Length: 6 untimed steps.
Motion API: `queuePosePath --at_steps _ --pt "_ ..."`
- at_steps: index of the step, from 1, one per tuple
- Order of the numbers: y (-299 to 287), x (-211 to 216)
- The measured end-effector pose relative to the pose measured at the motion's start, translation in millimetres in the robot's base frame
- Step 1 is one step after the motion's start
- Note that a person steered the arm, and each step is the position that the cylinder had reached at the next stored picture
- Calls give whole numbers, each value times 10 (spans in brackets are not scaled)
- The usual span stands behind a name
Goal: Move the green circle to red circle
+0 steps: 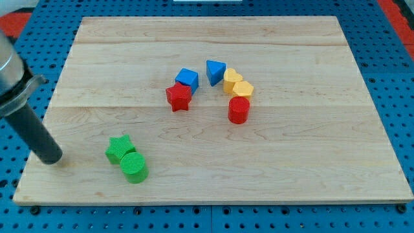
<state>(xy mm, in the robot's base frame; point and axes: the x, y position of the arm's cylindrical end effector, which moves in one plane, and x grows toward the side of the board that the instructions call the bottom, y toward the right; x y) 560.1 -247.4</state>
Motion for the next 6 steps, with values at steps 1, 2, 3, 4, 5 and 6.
queuePosePath --at_steps 1,2,3,4,5,6 --pt "689 186" --pt "1575 154" --pt "2132 -117" --pt "2129 57" --pt "2350 346" --pt "2680 228"
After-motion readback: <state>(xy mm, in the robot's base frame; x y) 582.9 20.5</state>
